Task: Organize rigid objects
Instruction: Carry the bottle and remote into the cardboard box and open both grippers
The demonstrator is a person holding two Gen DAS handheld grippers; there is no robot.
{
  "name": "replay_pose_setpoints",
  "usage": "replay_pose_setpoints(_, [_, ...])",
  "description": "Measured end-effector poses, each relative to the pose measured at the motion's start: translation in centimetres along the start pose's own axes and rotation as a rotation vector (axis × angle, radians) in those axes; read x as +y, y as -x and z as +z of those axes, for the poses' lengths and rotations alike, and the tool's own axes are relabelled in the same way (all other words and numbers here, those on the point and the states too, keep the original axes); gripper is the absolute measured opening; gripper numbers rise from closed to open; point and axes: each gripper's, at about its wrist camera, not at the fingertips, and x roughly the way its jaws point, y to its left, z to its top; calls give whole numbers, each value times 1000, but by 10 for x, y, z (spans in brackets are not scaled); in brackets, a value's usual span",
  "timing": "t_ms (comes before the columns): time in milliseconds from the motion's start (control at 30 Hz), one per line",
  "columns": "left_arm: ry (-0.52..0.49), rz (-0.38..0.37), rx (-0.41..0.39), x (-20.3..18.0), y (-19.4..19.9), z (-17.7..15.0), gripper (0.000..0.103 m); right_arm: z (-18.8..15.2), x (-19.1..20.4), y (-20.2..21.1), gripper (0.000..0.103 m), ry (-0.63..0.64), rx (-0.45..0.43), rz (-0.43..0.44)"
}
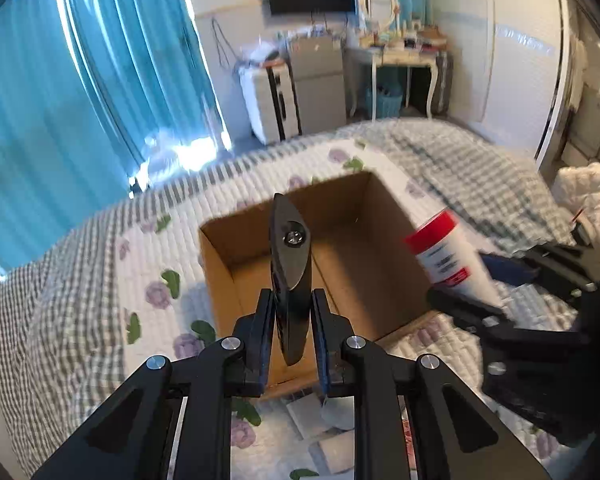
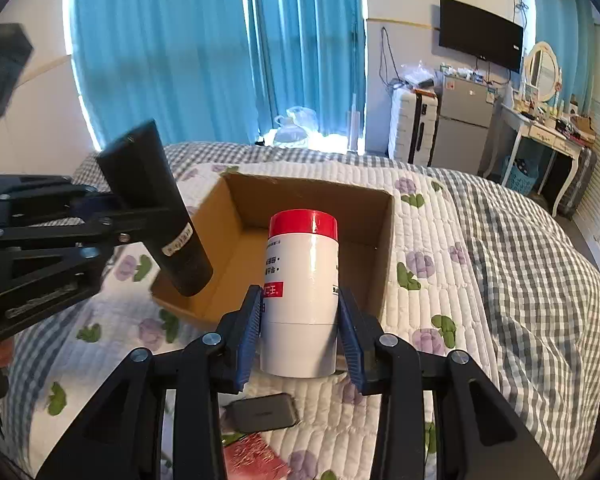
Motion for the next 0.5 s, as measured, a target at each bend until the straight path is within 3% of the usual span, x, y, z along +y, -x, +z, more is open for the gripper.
replay_pose_setpoints(300, [7, 6, 115, -1, -79, 0, 18, -3, -20, -48, 37, -13, 59, -13])
replay_pose_setpoints(500, [35, 7, 87, 9, -99, 6, 22, 4, -27, -75, 36, -9, 68, -26])
